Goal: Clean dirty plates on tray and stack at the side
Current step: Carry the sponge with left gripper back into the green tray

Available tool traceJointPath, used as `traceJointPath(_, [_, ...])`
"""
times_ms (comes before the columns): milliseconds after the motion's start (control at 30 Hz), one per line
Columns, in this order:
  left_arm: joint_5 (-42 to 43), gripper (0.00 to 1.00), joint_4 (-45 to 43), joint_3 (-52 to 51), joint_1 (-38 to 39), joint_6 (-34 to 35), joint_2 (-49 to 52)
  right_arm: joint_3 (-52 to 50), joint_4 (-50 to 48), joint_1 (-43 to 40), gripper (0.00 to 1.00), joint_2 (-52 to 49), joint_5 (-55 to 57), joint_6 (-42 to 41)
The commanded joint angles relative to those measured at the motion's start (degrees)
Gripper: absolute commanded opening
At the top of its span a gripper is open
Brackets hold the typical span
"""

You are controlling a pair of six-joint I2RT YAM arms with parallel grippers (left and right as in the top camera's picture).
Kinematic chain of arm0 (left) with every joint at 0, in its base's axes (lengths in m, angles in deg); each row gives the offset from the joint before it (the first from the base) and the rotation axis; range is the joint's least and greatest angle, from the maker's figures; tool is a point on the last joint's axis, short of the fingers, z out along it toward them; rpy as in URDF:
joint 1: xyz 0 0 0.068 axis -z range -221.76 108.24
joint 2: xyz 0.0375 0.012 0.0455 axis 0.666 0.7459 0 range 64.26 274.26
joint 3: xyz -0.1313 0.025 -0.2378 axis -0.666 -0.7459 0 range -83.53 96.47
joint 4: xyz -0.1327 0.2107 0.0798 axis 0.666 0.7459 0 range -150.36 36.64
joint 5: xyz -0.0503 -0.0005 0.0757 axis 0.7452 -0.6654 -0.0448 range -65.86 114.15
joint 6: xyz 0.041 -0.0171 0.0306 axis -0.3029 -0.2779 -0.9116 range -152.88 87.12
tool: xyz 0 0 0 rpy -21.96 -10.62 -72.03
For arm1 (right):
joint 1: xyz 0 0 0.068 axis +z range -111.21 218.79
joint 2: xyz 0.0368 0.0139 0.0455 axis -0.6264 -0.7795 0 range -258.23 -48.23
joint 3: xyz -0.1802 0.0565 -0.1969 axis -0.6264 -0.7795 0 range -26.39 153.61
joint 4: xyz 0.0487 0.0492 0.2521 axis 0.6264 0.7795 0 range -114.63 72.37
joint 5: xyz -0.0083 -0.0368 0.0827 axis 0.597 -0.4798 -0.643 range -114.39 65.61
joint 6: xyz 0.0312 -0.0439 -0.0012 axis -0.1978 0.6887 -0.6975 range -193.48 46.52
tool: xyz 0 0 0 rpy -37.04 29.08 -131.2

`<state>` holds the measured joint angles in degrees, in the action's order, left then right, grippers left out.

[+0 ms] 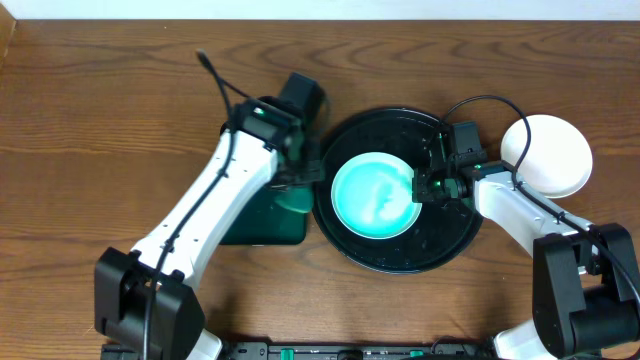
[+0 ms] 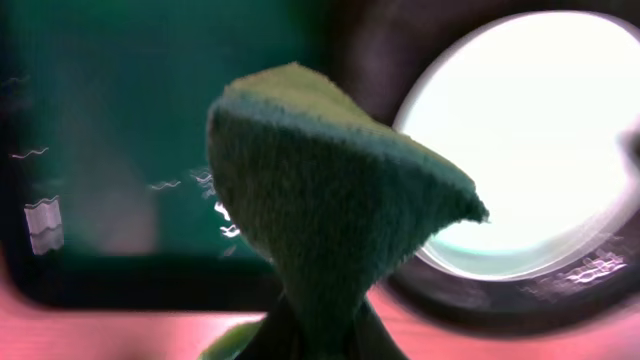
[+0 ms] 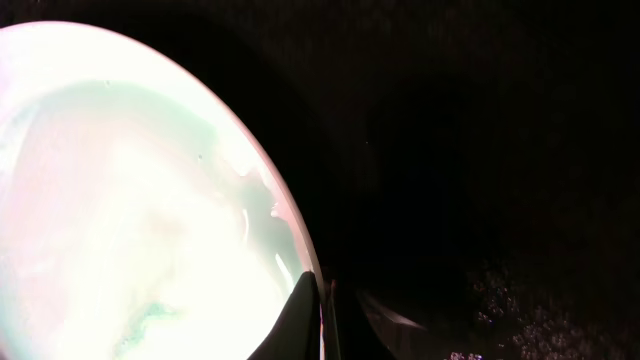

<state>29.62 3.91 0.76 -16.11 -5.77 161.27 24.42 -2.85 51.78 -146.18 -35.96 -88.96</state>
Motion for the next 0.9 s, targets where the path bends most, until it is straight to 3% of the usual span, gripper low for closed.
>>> traceJointPath(0, [-9.5, 0.08, 2.5, 0.2, -2.4, -2.1, -0.1, -0.6, -0.2, 1.4, 0.01, 0.3, -2.0, -0.1])
traceJointPath(233, [-10.5, 0.08, 1.2, -2.4, -4.1, -3.6, 0.0, -0.6, -0.2, 1.4, 0.01, 0.3, -2.0, -0.1])
traceJointPath(867, [-13.7, 0.08, -17.9, -19.8, -7.7, -3.6, 0.1, -0.6, -0.2, 1.4, 0.01, 0.3, -2.0, -0.1])
